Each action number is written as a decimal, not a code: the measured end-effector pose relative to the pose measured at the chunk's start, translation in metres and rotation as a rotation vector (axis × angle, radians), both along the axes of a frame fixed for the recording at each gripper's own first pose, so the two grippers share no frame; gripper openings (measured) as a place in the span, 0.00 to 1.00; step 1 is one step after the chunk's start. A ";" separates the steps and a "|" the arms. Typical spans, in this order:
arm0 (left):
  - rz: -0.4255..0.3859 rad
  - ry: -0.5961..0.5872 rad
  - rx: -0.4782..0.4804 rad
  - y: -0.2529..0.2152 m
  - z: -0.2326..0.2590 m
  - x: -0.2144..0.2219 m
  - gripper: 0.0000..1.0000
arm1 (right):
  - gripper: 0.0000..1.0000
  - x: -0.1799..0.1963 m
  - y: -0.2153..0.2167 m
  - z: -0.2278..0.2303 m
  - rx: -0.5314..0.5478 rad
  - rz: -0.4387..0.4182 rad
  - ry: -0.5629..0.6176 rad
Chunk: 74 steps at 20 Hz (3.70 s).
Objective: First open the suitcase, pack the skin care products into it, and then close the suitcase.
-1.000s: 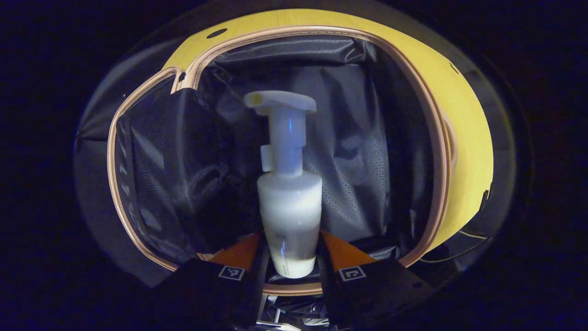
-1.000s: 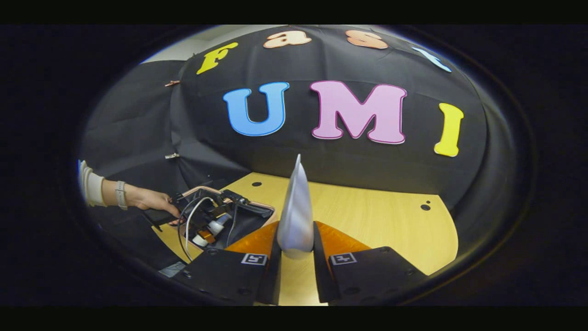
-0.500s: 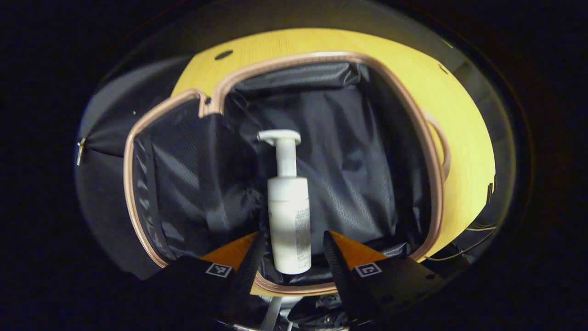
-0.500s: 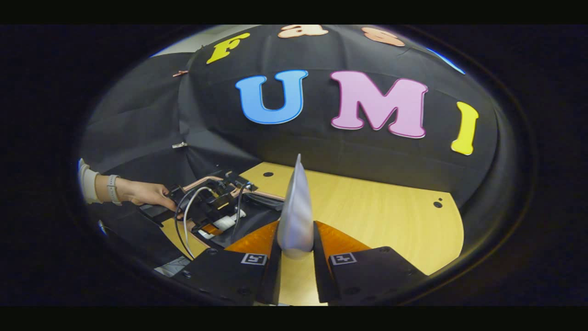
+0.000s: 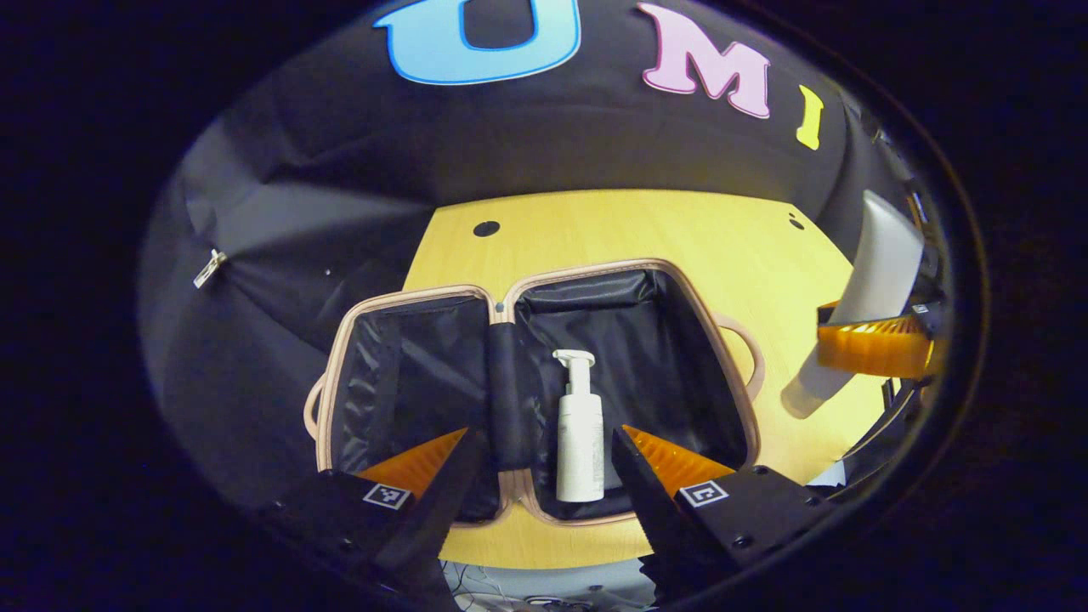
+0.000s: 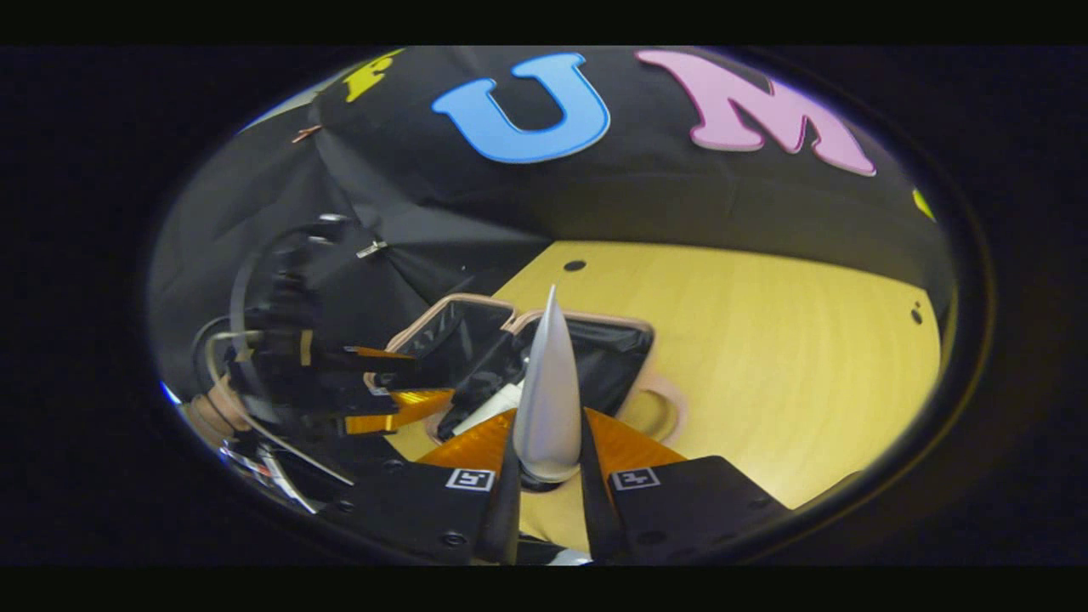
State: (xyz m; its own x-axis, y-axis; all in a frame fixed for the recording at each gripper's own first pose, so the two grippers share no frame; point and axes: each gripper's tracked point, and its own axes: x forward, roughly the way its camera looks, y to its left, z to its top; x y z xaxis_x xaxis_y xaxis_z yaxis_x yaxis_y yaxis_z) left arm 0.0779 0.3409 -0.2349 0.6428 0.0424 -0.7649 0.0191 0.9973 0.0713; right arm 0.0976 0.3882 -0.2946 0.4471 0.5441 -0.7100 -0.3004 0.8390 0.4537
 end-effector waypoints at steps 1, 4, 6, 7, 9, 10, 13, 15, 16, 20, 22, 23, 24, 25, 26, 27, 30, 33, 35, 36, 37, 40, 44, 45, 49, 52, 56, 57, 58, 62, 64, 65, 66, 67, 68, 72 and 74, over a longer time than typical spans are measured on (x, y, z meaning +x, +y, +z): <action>0.024 -0.020 0.006 0.014 0.005 -0.007 0.99 | 0.35 0.000 0.012 -0.014 0.016 -0.005 0.072; 0.091 -0.064 0.037 0.061 0.016 -0.034 0.99 | 0.35 0.001 0.035 -0.057 0.001 -0.038 0.251; 0.167 -0.077 0.030 0.093 0.017 -0.052 0.99 | 0.35 -0.008 0.044 -0.088 -0.055 -0.052 0.358; 0.205 -0.077 0.013 0.107 0.016 -0.062 0.99 | 0.35 -0.013 0.045 -0.105 -0.099 -0.047 0.399; 0.286 -0.071 -0.003 0.137 0.014 -0.084 0.99 | 0.35 -0.023 0.042 -0.133 -0.175 -0.053 0.471; 0.321 -0.064 -0.002 0.150 0.012 -0.094 0.99 | 0.36 -0.027 0.043 -0.145 -0.192 -0.067 0.509; 0.400 -0.067 -0.010 0.177 0.005 -0.118 0.99 | 0.35 -0.020 0.045 -0.165 -0.203 -0.145 0.558; 0.440 -0.072 -0.055 0.185 0.001 -0.127 0.98 | 0.32 -0.017 0.043 -0.173 -0.226 -0.179 0.564; 0.461 -0.073 -0.076 0.191 -0.003 -0.130 0.99 | 0.29 -0.018 0.040 -0.176 -0.245 -0.193 0.570; 0.543 -0.067 -0.159 0.203 -0.013 -0.133 0.98 | 0.44 -0.015 0.041 -0.170 -0.242 -0.251 0.571; 0.569 -0.074 -0.179 0.212 -0.015 -0.132 0.96 | 0.53 -0.014 0.043 -0.165 -0.239 -0.241 0.556; 0.577 -0.078 -0.179 0.218 -0.014 -0.131 0.96 | 0.47 -0.015 0.044 -0.160 -0.233 -0.235 0.542; 0.583 -0.079 -0.179 0.221 -0.015 -0.127 0.96 | 0.61 -0.015 0.045 -0.152 -0.221 -0.234 0.521; 0.589 -0.081 -0.179 0.226 -0.015 -0.122 0.96 | 0.69 -0.014 0.047 -0.142 -0.202 -0.230 0.492; 0.592 -0.084 -0.184 0.229 -0.016 -0.118 0.96 | 0.71 -0.012 0.049 -0.128 -0.171 -0.220 0.459; 0.591 -0.089 -0.194 0.233 -0.014 -0.113 0.96 | 0.63 -0.011 0.050 -0.113 -0.146 -0.214 0.428; 0.593 -0.087 -0.199 0.246 -0.015 -0.097 0.96 | 0.71 0.000 0.052 -0.060 -0.059 -0.215 0.291; 0.572 -0.075 -0.180 0.261 -0.023 -0.074 0.97 | 0.85 -0.001 0.043 -0.012 0.014 -0.236 0.191; 0.552 -0.064 -0.160 0.272 -0.028 -0.059 0.97 | 0.85 -0.004 0.032 0.009 0.040 -0.248 0.142; 0.542 -0.061 -0.156 0.278 -0.031 -0.050 0.96 | 0.85 -0.005 0.025 0.021 0.055 -0.260 0.115; 0.531 -0.053 -0.162 0.283 -0.035 -0.040 0.96 | 0.85 -0.006 0.017 0.031 0.067 -0.266 0.083; 0.539 -0.013 -0.158 0.310 -0.052 -0.019 0.96 | 0.85 -0.012 -0.015 0.061 0.052 -0.253 -0.057; 0.530 0.048 -0.135 0.334 -0.079 0.008 0.96 | 0.85 -0.024 -0.062 0.097 -0.017 -0.252 -0.215; 0.529 0.072 -0.129 0.337 -0.087 0.014 0.96 | 0.85 -0.025 -0.070 0.104 -0.036 -0.257 -0.241; 0.514 0.156 -0.161 0.335 -0.122 0.035 0.96 | 0.86 -0.028 -0.091 0.120 -0.076 -0.273 -0.282; 0.514 0.206 -0.138 0.346 -0.146 0.042 0.96 | 0.86 -0.027 -0.093 0.124 -0.090 -0.283 -0.286; 0.502 0.271 -0.189 0.344 -0.168 0.046 0.93 | 0.73 -0.031 -0.089 0.117 -0.114 -0.265 -0.274; 0.506 0.284 -0.230 0.341 -0.174 0.051 0.89 | 0.86 -0.031 -0.088 0.116 -0.122 -0.258 -0.273; 0.518 0.301 -0.259 0.335 -0.176 0.054 0.70 | 0.86 -0.032 -0.086 0.115 -0.124 -0.249 -0.273; 0.514 0.367 -0.238 0.329 -0.186 0.052 0.24 | 0.89 -0.030 -0.083 0.120 -0.109 -0.242 -0.287; 0.516 0.354 -0.207 0.329 -0.175 0.050 0.18 | 0.89 -0.031 -0.085 0.122 -0.100 -0.247 -0.294; 0.508 0.353 -0.186 0.328 -0.165 0.050 0.17 | 0.88 -0.032 -0.086 0.122 -0.095 -0.242 -0.298; 0.487 0.341 -0.164 0.326 -0.154 0.051 0.17 | 0.89 -0.032 -0.088 0.123 -0.095 -0.237 -0.308; 0.459 0.321 -0.133 0.326 -0.140 0.053 0.16 | 0.88 -0.030 -0.091 0.125 -0.098 -0.235 -0.324; 0.437 0.301 -0.107 0.328 -0.126 0.054 0.14 | 0.88 -0.030 -0.092 0.128 -0.098 -0.231 -0.340; 0.366 0.163 -0.119 0.310 -0.036 0.062 0.11 | 0.89 -0.028 -0.092 0.140 -0.059 -0.221 -0.404; 0.314 0.100 -0.131 0.290 0.014 0.059 0.10 | 0.88 -0.030 -0.097 0.143 -0.052 -0.211 -0.430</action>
